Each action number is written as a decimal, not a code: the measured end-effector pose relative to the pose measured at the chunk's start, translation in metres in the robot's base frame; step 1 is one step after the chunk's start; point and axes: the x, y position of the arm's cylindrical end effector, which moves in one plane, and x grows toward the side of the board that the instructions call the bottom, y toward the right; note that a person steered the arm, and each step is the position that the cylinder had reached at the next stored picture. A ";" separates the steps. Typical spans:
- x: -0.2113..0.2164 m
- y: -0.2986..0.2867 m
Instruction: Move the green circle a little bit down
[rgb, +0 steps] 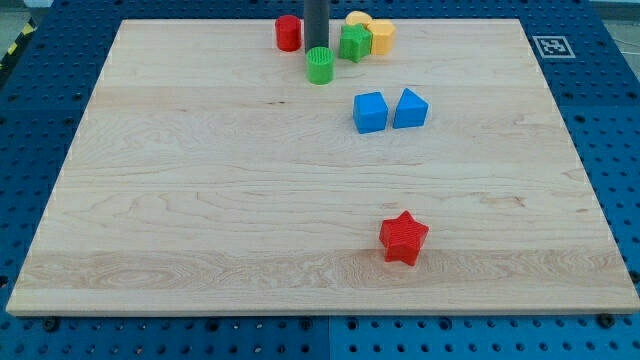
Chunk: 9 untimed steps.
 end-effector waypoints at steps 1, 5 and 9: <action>0.000 -0.009; 0.009 0.010; 0.020 -0.004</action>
